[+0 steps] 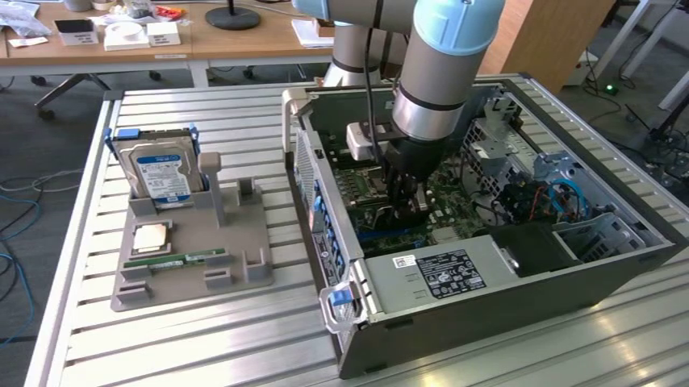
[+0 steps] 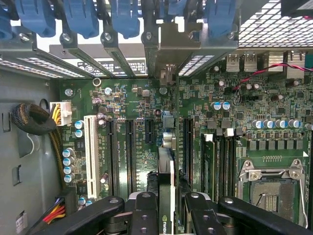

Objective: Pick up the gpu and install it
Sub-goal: 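Insert the gpu into the slot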

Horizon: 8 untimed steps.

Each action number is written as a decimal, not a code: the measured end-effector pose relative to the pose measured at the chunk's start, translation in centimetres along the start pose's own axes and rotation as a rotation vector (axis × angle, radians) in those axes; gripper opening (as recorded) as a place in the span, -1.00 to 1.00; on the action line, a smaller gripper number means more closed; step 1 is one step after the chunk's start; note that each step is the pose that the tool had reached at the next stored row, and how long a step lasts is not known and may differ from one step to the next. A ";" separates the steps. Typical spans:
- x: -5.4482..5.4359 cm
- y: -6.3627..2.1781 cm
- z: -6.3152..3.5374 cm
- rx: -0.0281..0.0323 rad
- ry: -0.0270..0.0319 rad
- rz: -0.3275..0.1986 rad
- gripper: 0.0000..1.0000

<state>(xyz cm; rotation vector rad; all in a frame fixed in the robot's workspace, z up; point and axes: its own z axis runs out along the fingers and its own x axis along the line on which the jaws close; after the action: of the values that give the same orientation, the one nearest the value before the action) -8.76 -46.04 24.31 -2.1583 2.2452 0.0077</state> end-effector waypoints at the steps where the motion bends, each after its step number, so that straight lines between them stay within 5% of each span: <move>1: 0.0 0.00 0.00 0.0007 -0.0001 -0.001 -0.48; 8: 0.0 0.07 -0.01 0.0078 -0.0005 -0.006 -0.48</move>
<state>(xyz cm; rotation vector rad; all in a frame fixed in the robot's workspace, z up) -8.83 -46.04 24.32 -2.1605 2.2351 -0.0008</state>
